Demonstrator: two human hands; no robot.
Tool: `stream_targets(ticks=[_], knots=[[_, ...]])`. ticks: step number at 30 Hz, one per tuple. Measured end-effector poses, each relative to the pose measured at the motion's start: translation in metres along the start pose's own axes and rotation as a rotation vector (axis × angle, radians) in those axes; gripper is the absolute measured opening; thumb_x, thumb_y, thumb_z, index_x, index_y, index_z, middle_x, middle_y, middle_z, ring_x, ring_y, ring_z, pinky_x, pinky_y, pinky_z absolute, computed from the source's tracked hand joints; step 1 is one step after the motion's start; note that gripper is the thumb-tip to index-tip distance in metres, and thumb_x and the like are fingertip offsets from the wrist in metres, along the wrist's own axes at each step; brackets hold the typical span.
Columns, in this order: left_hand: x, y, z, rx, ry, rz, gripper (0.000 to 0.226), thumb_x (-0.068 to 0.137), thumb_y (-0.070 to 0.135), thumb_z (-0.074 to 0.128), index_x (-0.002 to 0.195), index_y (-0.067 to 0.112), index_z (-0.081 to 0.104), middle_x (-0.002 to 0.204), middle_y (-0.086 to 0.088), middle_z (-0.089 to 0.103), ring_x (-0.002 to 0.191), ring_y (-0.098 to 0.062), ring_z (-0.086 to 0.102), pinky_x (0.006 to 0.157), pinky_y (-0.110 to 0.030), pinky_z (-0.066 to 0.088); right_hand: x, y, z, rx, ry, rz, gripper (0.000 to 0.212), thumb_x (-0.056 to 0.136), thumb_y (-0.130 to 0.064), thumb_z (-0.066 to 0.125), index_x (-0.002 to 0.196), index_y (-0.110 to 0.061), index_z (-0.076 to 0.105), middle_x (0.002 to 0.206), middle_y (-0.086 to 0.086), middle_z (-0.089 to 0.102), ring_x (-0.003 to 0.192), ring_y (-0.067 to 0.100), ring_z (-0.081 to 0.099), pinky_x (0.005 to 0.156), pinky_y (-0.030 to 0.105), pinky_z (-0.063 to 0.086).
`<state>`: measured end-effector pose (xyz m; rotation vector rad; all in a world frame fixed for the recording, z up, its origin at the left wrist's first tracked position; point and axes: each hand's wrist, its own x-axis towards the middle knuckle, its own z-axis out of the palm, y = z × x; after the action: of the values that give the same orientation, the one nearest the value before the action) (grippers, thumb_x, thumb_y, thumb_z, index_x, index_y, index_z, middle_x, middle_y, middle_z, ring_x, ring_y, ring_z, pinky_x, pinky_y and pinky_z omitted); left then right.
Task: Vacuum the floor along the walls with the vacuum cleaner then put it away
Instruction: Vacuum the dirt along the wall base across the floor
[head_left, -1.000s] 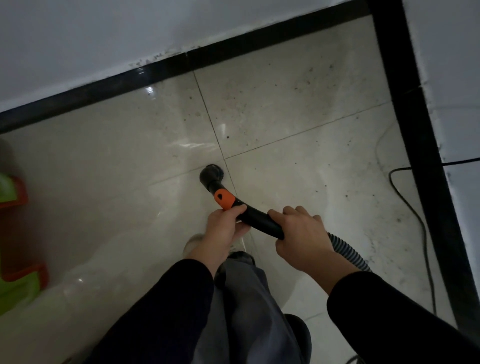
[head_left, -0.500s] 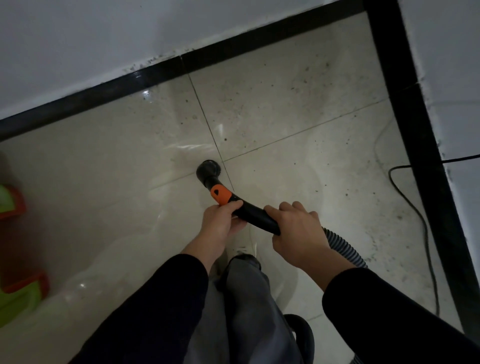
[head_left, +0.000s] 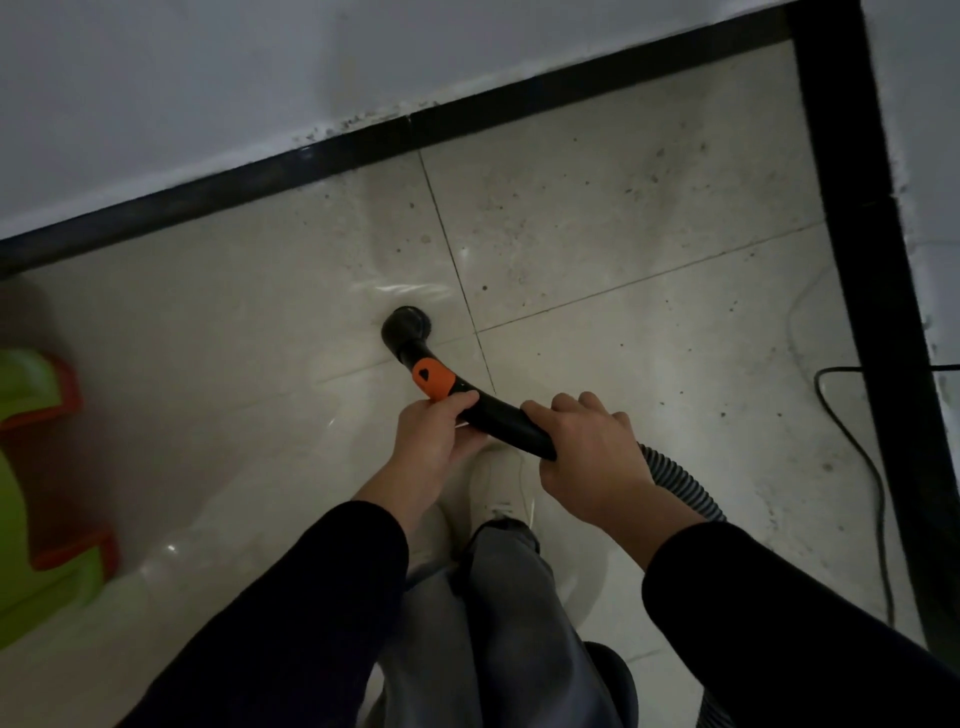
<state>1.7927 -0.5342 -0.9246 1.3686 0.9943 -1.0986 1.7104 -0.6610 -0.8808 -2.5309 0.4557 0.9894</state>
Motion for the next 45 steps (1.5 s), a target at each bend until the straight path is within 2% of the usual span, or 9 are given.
stream_targets(ticks=[3,6,8,29,45], knots=[[0.001,0.003,-0.008,0.0,0.031,-0.003,0.024,0.091,0.008,0.063,0.112,-0.003,0.057,0.103,-0.019,0.068,0.082,-0.023,0.07,0.059,-0.025,0.057,0.004,-0.008,0.001,-0.001,-0.018,-0.015,0.051,0.086,-0.016,0.053,0.134,-0.028,0.043,0.11,0.0,0.053,0.107,0.024,0.044,0.084,0.04,0.039],[0.004,0.006,-0.019,0.009,0.051,0.005,0.03,0.091,0.009,0.064,0.117,-0.005,0.056,0.109,-0.021,0.067,0.089,-0.027,0.069,0.072,-0.03,0.057,0.01,-0.017,0.002,-0.008,-0.03,-0.035,0.05,0.086,-0.017,0.053,0.134,-0.028,0.043,0.111,0.0,0.052,0.108,0.024,0.044,0.085,0.04,0.039],[0.007,0.01,-0.025,0.011,0.057,0.012,0.032,0.091,0.01,0.064,0.118,-0.005,0.056,0.11,-0.021,0.067,0.092,-0.027,0.069,0.075,-0.031,0.057,0.014,-0.022,0.002,-0.013,-0.028,-0.046,0.051,0.086,-0.016,0.053,0.134,-0.028,0.043,0.112,0.0,0.052,0.108,0.024,0.044,0.084,0.039,0.039],[0.026,0.053,-0.039,0.019,0.079,0.066,0.031,0.091,0.011,0.064,0.118,-0.001,0.056,0.108,-0.017,0.067,0.098,-0.027,0.068,0.076,-0.031,0.058,0.055,-0.047,-0.007,-0.001,0.024,-0.088,0.052,0.088,-0.017,0.054,0.137,-0.027,0.041,0.112,0.0,0.053,0.108,0.024,0.045,0.087,0.04,0.041],[0.018,0.043,-0.004,0.069,0.004,0.065,0.03,0.092,0.012,0.063,0.118,-0.002,0.057,0.11,-0.018,0.067,0.099,-0.027,0.068,0.081,-0.033,0.058,0.036,-0.015,-0.019,-0.004,0.01,-0.021,0.052,0.088,-0.022,0.056,0.137,-0.028,0.04,0.111,0.0,0.053,0.108,0.023,0.045,0.085,0.04,0.041]])
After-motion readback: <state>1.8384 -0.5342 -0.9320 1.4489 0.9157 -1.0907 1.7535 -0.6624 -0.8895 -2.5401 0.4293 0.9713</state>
